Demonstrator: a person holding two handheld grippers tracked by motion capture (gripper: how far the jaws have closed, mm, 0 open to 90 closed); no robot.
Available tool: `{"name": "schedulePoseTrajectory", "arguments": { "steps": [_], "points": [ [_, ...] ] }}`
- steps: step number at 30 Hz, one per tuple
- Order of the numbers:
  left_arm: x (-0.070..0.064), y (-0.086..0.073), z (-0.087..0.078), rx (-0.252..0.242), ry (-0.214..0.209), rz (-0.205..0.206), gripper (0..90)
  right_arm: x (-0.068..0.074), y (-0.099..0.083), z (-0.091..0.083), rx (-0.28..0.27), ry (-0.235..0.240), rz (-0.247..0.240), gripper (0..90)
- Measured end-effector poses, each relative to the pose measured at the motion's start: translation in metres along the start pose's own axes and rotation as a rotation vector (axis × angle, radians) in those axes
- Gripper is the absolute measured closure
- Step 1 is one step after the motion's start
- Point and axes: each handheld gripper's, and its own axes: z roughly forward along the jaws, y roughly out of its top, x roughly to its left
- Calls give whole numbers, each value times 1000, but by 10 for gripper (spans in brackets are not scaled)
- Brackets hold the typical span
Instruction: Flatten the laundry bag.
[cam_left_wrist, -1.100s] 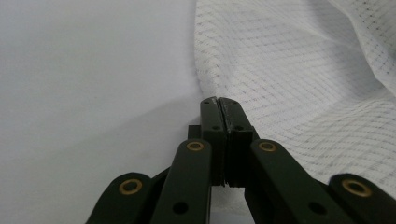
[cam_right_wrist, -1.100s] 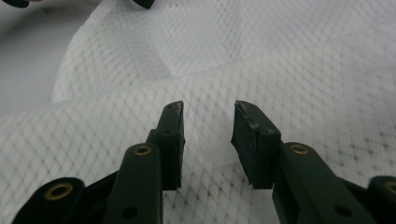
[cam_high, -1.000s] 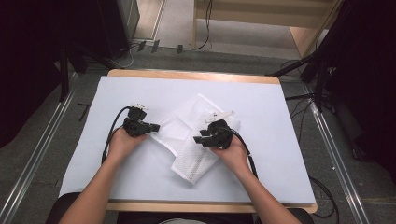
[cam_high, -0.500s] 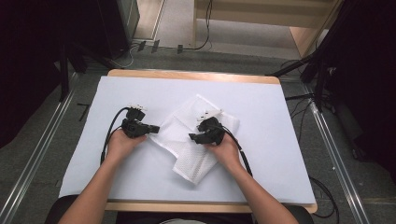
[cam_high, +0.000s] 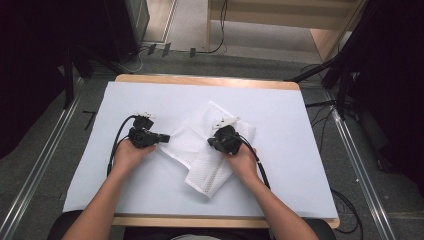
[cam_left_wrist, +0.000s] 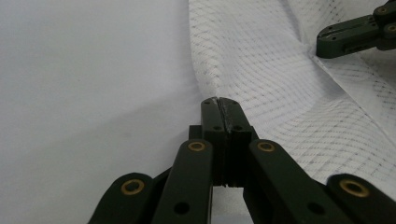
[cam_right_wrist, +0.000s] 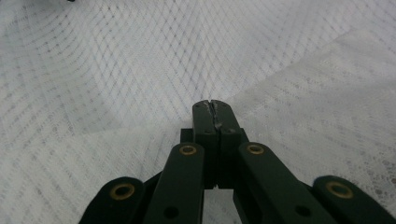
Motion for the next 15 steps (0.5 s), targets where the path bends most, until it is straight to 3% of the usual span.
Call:
{"name": "schedulePoseTrajectory", "arguments": {
  "steps": [3,6,15],
  "points": [
    [2,0,-4,-14,4,-9,900,-3,4,-8,-39,34,23,900],
    [7,0,-10,-37,12,-30,900,-5,8,-21,-82,35,24,900],
    [24,-3,-39,-109,54,-85,900,-24,11,-51,-171,40,90,900]
  ]
}}
